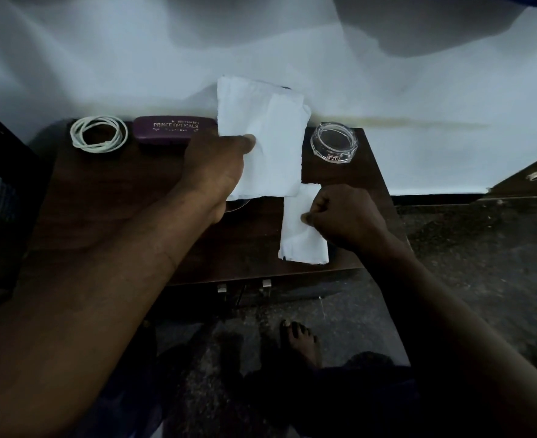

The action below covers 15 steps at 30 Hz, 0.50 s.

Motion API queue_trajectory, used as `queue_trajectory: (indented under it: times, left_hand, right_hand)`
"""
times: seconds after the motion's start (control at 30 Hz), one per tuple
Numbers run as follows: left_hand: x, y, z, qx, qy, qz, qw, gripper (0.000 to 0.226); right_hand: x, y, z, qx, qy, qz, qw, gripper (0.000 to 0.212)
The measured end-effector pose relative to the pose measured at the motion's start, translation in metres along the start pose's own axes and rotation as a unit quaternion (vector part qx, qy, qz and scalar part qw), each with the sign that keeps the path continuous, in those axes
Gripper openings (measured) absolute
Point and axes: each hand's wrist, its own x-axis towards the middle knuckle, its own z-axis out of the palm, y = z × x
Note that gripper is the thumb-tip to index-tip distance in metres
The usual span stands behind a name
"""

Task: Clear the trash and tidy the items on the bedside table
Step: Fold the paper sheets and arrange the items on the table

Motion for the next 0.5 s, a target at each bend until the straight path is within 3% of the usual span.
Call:
queue_trajectory:
  times: [0.23,0.5]
  left_hand:
    - [0.002,0.0,-0.002,-0.015,0.015,-0.008,1.0,0.012]
    - [0.005,0.0,-0.006,-0.017,0.015,-0.007,1.0,0.01]
  right_hand:
    - [-0.008,-0.019,0.024,-0.041,0.014,-0.025,0.999,0.051]
    - [-0.004,-0.029,0.03,-0.046,0.008,0.005,0.999,0.022]
